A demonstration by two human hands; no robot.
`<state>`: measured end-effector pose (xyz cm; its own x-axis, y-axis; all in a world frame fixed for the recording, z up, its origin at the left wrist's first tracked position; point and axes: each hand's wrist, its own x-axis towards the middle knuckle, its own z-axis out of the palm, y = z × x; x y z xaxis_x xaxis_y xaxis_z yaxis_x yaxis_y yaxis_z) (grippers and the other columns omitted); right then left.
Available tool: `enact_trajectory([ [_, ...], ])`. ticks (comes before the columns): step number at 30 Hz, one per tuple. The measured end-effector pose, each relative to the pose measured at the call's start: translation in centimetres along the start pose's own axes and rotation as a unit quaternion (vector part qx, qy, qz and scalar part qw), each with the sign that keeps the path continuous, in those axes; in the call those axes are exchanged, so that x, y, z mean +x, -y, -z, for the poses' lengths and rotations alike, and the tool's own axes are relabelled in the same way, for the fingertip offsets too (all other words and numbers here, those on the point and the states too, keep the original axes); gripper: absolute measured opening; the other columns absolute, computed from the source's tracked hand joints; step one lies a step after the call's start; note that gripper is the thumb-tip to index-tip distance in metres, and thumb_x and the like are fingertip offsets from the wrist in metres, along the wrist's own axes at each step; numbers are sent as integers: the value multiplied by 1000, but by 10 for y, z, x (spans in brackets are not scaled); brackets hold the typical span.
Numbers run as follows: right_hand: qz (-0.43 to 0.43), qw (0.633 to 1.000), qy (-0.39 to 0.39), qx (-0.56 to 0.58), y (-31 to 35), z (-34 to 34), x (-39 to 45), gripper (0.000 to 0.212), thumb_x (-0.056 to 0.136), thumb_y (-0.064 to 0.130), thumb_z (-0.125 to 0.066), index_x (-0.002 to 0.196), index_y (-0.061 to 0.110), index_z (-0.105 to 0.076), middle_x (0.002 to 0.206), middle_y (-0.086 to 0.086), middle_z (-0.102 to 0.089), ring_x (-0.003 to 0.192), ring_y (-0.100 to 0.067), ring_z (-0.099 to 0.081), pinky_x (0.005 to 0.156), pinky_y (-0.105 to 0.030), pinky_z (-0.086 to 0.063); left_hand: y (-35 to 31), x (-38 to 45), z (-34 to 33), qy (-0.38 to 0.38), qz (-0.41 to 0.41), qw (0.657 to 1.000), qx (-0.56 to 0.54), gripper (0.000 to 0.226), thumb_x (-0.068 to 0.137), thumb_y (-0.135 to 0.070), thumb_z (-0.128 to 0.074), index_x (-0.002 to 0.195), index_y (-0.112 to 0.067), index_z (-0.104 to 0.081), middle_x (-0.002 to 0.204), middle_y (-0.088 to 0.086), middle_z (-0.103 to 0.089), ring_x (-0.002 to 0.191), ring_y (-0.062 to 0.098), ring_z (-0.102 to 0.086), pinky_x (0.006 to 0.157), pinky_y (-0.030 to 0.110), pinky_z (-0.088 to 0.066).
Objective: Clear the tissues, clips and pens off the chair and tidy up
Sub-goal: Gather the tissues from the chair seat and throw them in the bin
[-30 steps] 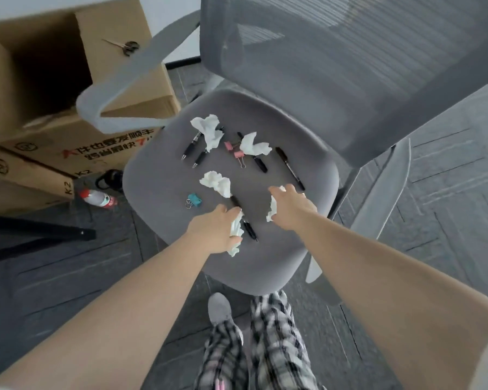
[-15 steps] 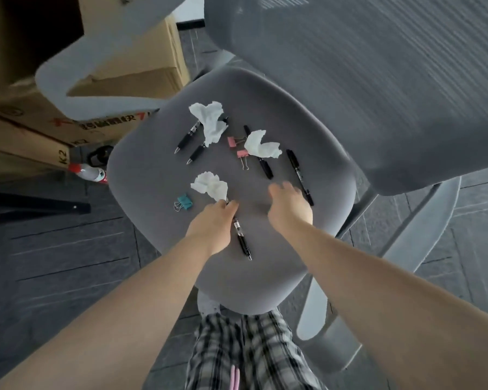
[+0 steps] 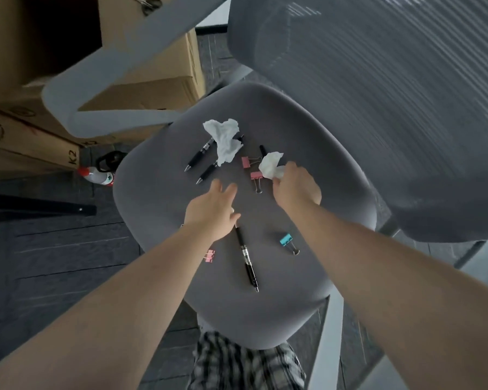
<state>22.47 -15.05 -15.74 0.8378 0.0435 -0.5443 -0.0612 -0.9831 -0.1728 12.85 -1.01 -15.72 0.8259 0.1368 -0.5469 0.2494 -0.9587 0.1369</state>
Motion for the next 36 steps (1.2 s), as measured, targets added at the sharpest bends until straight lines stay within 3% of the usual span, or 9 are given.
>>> enact_trajectory([
  [4, 27, 1000, 3, -1, -4, 3, 4, 33, 94, 17, -47, 125, 9, -51, 124, -14, -51, 113, -34, -52, 73, -36, -41, 1, 3, -2, -26, 22, 998, -53, 27, 92, -19, -44, 117, -9, -46, 107, 11, -54, 74, 34, -54, 57, 33, -36],
  [10, 89, 993, -74, 22, -3, 19, 6, 34, 89, 23, -48, 115, 2, -54, 120, -12, -45, 98, -31, -54, 64, -32, -37, 0, 25, 35, -96, 53, 987, -121, 16, 85, -17, -43, 99, -10, -47, 88, 5, -55, 78, 33, -57, 61, 33, -39],
  [13, 88, 990, -78, 73, 0, 23, 10, 33, 88, 21, -48, 115, 2, -53, 122, -11, -47, 91, -31, -57, 63, -32, -39, -2, 45, 50, -123, 62, 983, -125, 24, 89, -21, -45, 112, -14, -43, 87, 6, -55, 71, 29, -52, 56, 32, -36],
  [16, 101, 985, -66, 124, 3, 23, 13, 24, 87, 16, -48, 107, 4, -54, 114, -9, -54, 84, -25, -55, 63, -31, -40, -4, 65, 51, -104, 56, 988, -103, 39, 90, -23, -50, 126, -19, -37, 95, 10, -54, 74, 29, -52, 57, 34, -38],
  [20, 112, 982, -65, 140, -2, 16, 18, 2, 85, 10, -47, 84, 9, -45, 91, -5, -47, 75, -19, -44, 52, -24, -27, -4, 79, 41, -62, 59, 995, -42, 40, 90, -19, -53, 129, -17, -42, 117, 17, -54, 100, 39, -58, 69, 42, -48],
  [25, 111, 982, -66, 138, -14, 6, 20, 15, 84, 8, -47, 76, 14, -35, 86, -1, -42, 74, -19, -42, 51, -25, -26, -8, 81, 34, -78, 40, 996, -22, 28, 89, -10, -46, 117, -11, -49, 135, 20, -44, 101, 39, -59, 67, 38, -44],
  [28, 127, 976, -70, 164, -20, 7, 13, 14, 83, 4, -47, 94, 12, -45, 91, -1, -47, 78, -20, -46, 55, -26, -29, -10, 73, 38, -113, 28, 992, -42, 34, 89, -11, -45, 123, -5, -45, 130, 20, -48, 99, 40, -59, 66, 41, -45],
  [31, 141, 976, -61, 155, -21, 12, 9, 36, 85, 5, -46, 120, 14, -49, 104, -5, -52, 87, -22, -51, 62, -28, -36, -7, 62, 46, -140, 25, 988, -67, 38, 91, -15, -44, 127, -4, -43, 110, 18, -56, 92, 40, -59, 63, 40, -44],
  [36, 161, 983, -49, 76, -4, 24, 4, 26, 90, 13, -45, 109, 3, -59, 110, -14, -56, 92, -28, -57, 64, -30, -36, 6, 35, 58, -141, 46, 984, -98, 31, 92, -21, -44, 120, -8, -46, 106, 14, -55, 88, 37, -58, 62, 34, -38],
])
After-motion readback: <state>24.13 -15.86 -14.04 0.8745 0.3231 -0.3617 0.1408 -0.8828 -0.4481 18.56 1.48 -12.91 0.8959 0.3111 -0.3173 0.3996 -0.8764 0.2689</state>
